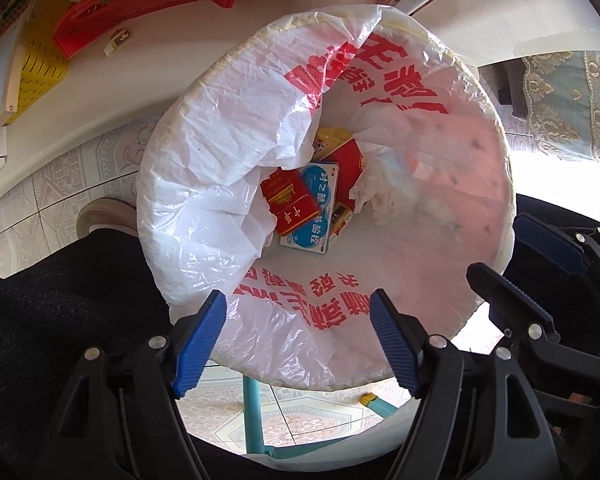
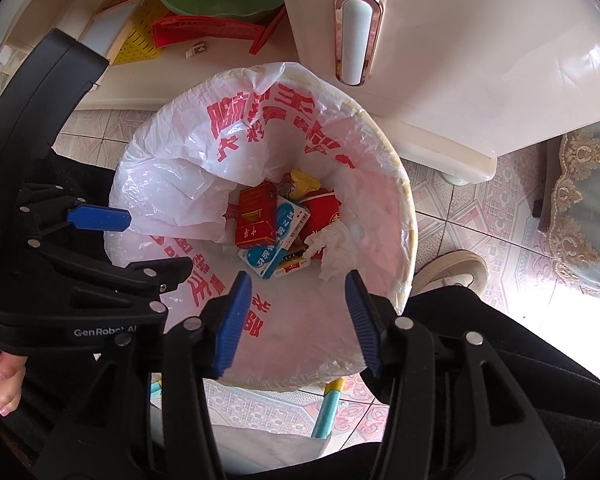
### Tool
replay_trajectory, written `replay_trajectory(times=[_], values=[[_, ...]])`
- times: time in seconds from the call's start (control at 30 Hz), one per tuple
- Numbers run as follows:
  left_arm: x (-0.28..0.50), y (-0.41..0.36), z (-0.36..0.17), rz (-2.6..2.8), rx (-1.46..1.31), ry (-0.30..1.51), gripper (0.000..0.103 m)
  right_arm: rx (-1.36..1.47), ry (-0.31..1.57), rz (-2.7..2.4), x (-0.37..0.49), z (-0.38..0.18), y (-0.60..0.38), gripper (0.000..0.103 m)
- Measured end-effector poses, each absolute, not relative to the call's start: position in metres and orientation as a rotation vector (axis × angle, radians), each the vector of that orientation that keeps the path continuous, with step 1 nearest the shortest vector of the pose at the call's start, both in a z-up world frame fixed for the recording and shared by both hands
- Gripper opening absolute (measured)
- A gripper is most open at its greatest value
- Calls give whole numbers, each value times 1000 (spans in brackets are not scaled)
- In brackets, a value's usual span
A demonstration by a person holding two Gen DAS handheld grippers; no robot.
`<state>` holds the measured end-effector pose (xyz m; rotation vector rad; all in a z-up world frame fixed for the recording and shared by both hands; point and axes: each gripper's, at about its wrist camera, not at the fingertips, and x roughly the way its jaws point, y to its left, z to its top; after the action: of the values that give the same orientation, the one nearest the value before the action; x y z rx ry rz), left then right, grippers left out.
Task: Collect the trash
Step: 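Raise both tools back over the table toward the black box and blue-white pack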
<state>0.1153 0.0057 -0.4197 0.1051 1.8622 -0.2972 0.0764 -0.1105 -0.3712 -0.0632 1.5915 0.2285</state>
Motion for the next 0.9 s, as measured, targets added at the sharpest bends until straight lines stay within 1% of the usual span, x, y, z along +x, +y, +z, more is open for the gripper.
replay_trajectory(times=[0.2, 0.3, 0.37, 0.5, 0.53, 0.57, 0.6, 0.63, 0.67, 0.7, 0.77, 0.9], values=[[110, 0, -407, -290, 159, 1820, 74, -74, 1570, 229, 73, -363, -110, 49], [106, 1, -392, -296, 154, 1797, 74, -58, 1538, 253, 67, -343, -111, 49], [102, 3, -370, -303, 164, 1757, 74, -36, 1504, 275, 65, -322, -113, 53], [100, 11, -300, -341, 161, 1650, 75, -25, 1392, 343, 65, -255, -118, 63], [102, 13, -279, -350, 156, 1621, 76, -39, 1354, 348, 67, -234, -120, 69], [105, 14, -256, -349, 157, 1589, 81, -56, 1315, 344, 71, -213, -123, 78], [110, 15, -231, -345, 163, 1550, 83, -75, 1274, 340, 74, -192, -125, 81], [114, 15, -206, -341, 177, 1500, 83, -101, 1233, 342, 78, -170, -128, 83], [118, 14, -179, -336, 207, 1446, 84, -131, 1199, 347, 83, -149, -131, 84], [122, 12, -155, -338, 241, 1401, 90, -154, 1172, 348, 88, -129, -133, 84], [132, 8, -112, -354, 277, 1363, 96, -169, 1137, 347, 99, -92, -141, 87], [157, 6, -47, -326, 217, 1375, 96, -155, 1081, 328, 125, -29, -156, 88]])
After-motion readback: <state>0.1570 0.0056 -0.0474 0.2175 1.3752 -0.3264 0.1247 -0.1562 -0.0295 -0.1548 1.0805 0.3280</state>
